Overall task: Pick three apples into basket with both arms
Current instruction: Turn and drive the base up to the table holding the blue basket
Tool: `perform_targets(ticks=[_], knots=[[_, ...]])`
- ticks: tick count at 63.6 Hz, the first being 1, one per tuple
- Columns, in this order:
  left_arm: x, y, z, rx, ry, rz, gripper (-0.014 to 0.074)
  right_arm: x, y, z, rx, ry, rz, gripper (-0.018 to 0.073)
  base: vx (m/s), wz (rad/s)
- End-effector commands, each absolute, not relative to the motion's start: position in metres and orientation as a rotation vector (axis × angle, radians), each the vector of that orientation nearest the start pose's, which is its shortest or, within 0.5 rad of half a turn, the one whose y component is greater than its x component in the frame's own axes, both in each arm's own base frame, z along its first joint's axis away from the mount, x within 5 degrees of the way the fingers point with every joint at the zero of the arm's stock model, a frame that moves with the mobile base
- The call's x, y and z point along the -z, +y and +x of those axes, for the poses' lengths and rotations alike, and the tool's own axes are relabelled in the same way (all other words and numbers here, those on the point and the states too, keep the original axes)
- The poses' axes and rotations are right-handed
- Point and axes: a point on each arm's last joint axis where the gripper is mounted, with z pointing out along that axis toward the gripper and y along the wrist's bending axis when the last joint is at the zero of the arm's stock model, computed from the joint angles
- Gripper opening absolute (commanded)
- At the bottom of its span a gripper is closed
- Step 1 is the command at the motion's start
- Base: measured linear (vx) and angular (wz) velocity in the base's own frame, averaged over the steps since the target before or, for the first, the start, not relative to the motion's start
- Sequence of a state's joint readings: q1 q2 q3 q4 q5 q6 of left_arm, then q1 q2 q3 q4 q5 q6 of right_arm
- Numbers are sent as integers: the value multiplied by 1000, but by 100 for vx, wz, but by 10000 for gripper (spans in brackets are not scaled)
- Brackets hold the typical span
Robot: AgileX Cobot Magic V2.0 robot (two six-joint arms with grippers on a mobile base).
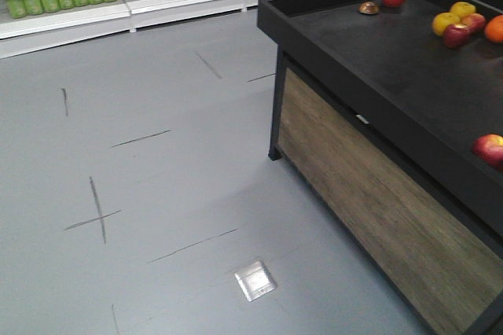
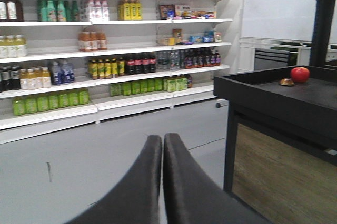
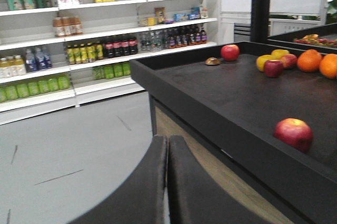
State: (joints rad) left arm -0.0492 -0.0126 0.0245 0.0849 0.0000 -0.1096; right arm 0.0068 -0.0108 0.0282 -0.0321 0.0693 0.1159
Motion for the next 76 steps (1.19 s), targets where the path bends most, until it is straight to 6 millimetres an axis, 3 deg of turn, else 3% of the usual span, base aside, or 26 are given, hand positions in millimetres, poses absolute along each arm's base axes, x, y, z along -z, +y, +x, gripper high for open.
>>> perform_targets(ticks=[1,76], knots=[[-205,-3,55,75,1435,10,-6,-200,0,56,-60,1499,55,-9,7,-27],[-205,-3,55,75,1435,10,-6,-200,0,56,-60,1499,55,-9,6,-24]])
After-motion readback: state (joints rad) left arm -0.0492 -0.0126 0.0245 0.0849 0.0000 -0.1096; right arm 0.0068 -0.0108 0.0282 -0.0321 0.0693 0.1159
